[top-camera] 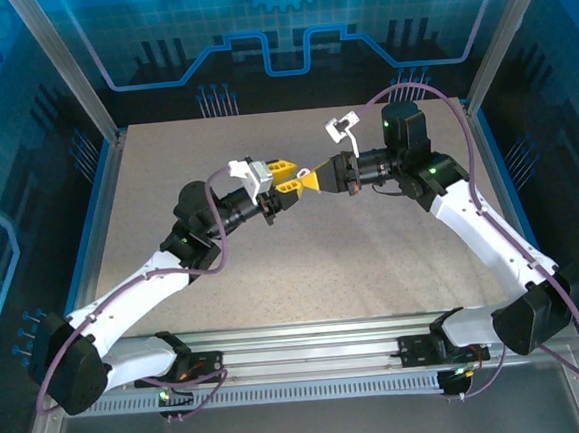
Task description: Remove the keys from the keyring
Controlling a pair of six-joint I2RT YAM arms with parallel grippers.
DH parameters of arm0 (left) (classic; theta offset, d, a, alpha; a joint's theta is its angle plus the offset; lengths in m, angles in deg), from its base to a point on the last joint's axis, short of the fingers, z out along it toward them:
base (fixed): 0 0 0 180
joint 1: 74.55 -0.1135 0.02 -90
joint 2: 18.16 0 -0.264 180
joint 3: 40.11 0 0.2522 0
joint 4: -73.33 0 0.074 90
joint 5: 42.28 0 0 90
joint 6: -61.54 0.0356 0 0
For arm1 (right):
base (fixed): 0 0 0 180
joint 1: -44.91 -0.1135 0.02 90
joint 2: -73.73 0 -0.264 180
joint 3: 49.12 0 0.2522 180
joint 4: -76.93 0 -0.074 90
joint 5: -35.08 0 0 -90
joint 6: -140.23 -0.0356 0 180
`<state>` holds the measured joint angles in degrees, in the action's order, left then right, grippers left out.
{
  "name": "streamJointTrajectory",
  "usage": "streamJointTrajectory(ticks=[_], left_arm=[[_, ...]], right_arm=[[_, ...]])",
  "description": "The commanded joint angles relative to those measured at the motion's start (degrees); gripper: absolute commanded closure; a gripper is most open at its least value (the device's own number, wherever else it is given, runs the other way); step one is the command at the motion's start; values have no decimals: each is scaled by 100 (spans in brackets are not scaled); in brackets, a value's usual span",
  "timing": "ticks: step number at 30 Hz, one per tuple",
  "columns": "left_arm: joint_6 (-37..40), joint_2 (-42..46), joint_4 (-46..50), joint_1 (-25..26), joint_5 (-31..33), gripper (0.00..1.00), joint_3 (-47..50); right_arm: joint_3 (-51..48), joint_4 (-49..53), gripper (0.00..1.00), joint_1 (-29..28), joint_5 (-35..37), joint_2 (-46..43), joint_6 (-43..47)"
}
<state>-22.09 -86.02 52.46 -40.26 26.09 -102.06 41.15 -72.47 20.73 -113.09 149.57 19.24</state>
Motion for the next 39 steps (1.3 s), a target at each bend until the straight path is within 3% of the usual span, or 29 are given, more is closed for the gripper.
streamJointTrajectory(ticks=[1,3,7,14,19,23,33,39], left_arm=[[48,-104,-140,-10,-215,71,-290],[57,-129,-136,-14,-312,76,-320],[101,-152,-166,-7,-424,77,-341],[132,-140,-147,-1,-538,100,-345],[10,-64,-256,-4,-401,100,-272],[-155,54,-377,-5,-325,100,-139],[-199,263,-101,-4,-350,100,-112],[-233,264,-1,-9,-460,100,-170]], right_arm=[[133,39,100,12,-190,-95,31],[115,28,100,14,-193,-95,22],[101,30,100,13,-203,-95,23],[101,54,100,23,-160,-86,56],[101,64,100,55,-24,-110,124],[90,97,100,57,489,-250,316],[105,651,100,-102,1304,-623,1318],[105,553,100,-167,1462,-749,1385]])
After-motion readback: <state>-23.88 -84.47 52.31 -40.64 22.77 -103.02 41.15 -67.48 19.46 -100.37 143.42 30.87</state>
